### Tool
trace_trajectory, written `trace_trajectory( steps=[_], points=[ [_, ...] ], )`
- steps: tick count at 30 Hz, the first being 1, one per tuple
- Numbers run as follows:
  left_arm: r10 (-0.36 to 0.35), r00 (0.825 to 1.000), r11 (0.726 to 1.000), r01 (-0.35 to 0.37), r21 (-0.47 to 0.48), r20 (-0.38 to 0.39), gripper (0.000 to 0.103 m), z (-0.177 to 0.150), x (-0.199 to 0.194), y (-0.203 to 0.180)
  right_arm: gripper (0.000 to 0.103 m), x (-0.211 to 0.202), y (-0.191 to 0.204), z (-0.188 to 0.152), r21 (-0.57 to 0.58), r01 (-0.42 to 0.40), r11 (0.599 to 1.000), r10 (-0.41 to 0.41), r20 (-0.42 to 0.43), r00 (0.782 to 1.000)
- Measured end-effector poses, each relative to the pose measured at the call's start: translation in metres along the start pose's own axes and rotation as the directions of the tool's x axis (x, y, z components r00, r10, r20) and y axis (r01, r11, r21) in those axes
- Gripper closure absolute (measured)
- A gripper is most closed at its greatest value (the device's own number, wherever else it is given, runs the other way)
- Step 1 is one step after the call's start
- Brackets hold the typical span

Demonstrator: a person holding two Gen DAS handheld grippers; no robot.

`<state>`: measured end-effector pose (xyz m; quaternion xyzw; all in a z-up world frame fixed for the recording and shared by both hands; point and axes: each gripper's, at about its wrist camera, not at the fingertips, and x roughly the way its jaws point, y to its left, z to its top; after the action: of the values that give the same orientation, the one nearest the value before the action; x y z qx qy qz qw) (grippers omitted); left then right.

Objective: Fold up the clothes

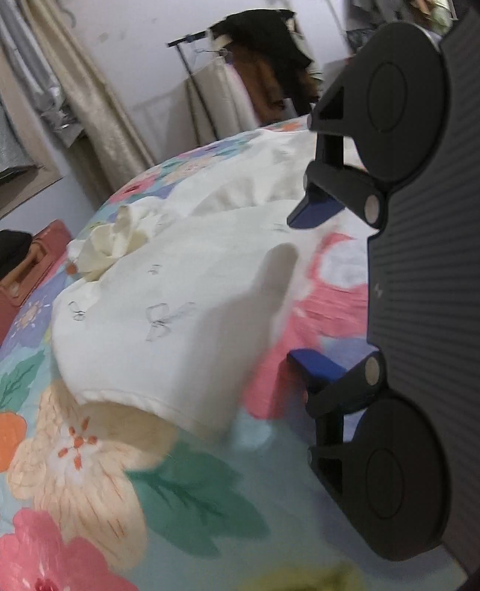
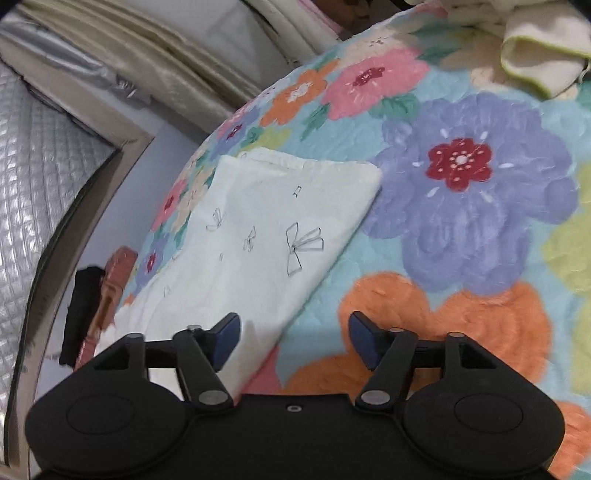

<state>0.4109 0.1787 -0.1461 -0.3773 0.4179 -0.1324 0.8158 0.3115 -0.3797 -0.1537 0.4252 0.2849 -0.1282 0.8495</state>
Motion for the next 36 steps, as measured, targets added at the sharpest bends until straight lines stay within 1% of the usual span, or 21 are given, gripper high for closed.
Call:
trace_trajectory(
  steps=[1, 2, 3, 4, 5, 6, 7, 8, 10, 12, 15, 17, 20, 22, 24, 26, 28, 30, 32, 33, 36],
  points=[
    [0.014, 0.999, 0.999, -0.015, 0.039, 0.029, 0.028, 0.006, 0.002, -0.005, 0.024, 0.007, 0.002, 0.002, -0.013, 0.007, 1.000, -0.007, 0.008, 1.000],
    [0.021, 0.997, 0.998, -0.025, 0.052, 0.068, 0.032, 0.012, 0.002, -0.007, 0.024, 0.013, 0.008, 0.004, -0.047, 0.029, 0.998, -0.028, 0.031, 0.999],
    [0.006, 0.996, 1.000, -0.009, 0.027, 0.094, 0.046, 0.017, 0.004, -0.004, 0.024, 0.019, 0.013, 0.007, -0.081, 0.052, 0.995, -0.048, 0.055, 0.997],
    [-0.017, 0.993, 1.000, 0.018, -0.008, 0.115, 0.063, 0.023, 0.007, 0.000, 0.024, 0.024, 0.017, 0.009, -0.097, 0.068, 0.993, -0.060, 0.082, 0.995],
    [-0.034, 0.994, 0.999, 0.038, -0.033, 0.107, 0.102, 0.028, 0.011, 0.004, 0.028, 0.030, 0.019, 0.013, -0.101, 0.067, 0.993, -0.057, 0.102, 0.993],
    [-0.029, 0.994, 0.998, 0.034, -0.048, 0.104, 0.102, 0.033, 0.015, 0.006, 0.056, 0.035, 0.022, 0.017, -0.106, 0.066, 0.992, -0.053, 0.122, 0.991],
    [-0.011, 0.992, 0.999, 0.016, -0.040, 0.125, 0.102, 0.036, 0.015, 0.005, 0.099, 0.040, 0.024, 0.022, -0.110, 0.075, 0.991, -0.063, 0.111, 0.992],
    [0.007, 0.989, 1.000, -0.005, -0.018, 0.147, 0.102, 0.039, 0.013, 0.003, 0.098, 0.043, 0.028, 0.030, -0.113, 0.091, 0.989, -0.081, 0.092, 0.992],
    [0.029, 0.980, 0.997, -0.041, 0.058, 0.194, 0.102, 0.045, 0.000, -0.010, 0.098, 0.032, 0.039, 0.039, -0.129, 0.063, 0.990, -0.046, 0.128, 0.991],
    [0.016, 0.972, 0.992, -0.044, 0.115, 0.235, 0.102, 0.050, -0.017, -0.023, 0.099, 0.010, 0.059, 0.046, -0.216, 0.023, 0.976, 0.011, 0.152, 0.988],
    [-0.012, 0.962, 0.986, -0.033, 0.162, 0.272, 0.102, 0.055, -0.052, -0.037, 0.099, -0.032, 0.083, 0.042, -0.376, 0.006, 0.927, 0.069, 0.185, 0.980],
    [-0.020, 0.958, 0.982, -0.035, 0.187, 0.285, 0.102, 0.052, -0.076, -0.042, 0.099, -0.066, 0.085, 0.033, -0.399, -0.027, 0.917, 0.114, 0.195, 0.974],
    [-0.025, 0.962, 0.981, -0.029, 0.190, 0.273, 0.102, 0.037, -0.110, -0.035, 0.099, -0.122, 0.073, 0.003, -0.437, -0.032, 0.899, 0.132, 0.201, 0.971],
    [-0.013, 0.968, 0.984, -0.031, 0.174, 0.250, 0.102, 0.018, -0.129, -0.021, 0.099, -0.151, 0.050, -0.024, -0.437, -0.027, 0.899, 0.110, 0.166, 0.980],
    [0.032, 0.975, 0.986, -0.067, 0.151, 0.221, 0.102, -0.002, -0.136, 0.000, 0.099, -0.170, 0.019, -0.061, -0.437, -0.013, 0.899, 0.067, 0.109, 0.992],
    [0.082, 0.980, 0.988, -0.103, 0.112, 0.181, 0.102, -0.018, -0.135, 0.021, 0.099, -0.175, -0.003, -0.092, -0.451, 0.015, 0.892, 0.017, 0.068, 0.998],
    [0.113, 0.982, 0.989, -0.126, 0.074, 0.154, 0.102, -0.027, -0.133, 0.034, 0.099, -0.172, -0.013, -0.108, -0.464, 0.045, 0.885, -0.025, 0.049, 0.998],
    [0.126, 0.976, 0.982, -0.148, 0.117, 0.178, 0.102, -0.029, -0.139, 0.026, 0.099, -0.179, -0.002, -0.109, -0.514, 0.059, 0.856, -0.015, 0.089, 0.996],
    [0.133, 0.963, 0.959, -0.185, 0.216, 0.236, 0.102, -0.036, -0.150, 0.007, 0.099, -0.189, 0.030, -0.108, -0.661, 0.118, 0.741, -0.013, 0.161, 0.987],
    [0.132, 0.958, 0.950, -0.195, 0.243, 0.254, 0.102, -0.039, -0.155, 0.002, 0.099, -0.194, 0.042, -0.107, -0.701, 0.139, 0.699, -0.005, 0.190, 0.982],
    [0.120, 0.962, 0.965, -0.170, 0.198, 0.244, 0.102, -0.045, -0.170, 0.006, 0.099, -0.228, 0.073, -0.113, -0.775, 0.195, 0.601, 0.034, 0.268, 0.963]
  ],
)
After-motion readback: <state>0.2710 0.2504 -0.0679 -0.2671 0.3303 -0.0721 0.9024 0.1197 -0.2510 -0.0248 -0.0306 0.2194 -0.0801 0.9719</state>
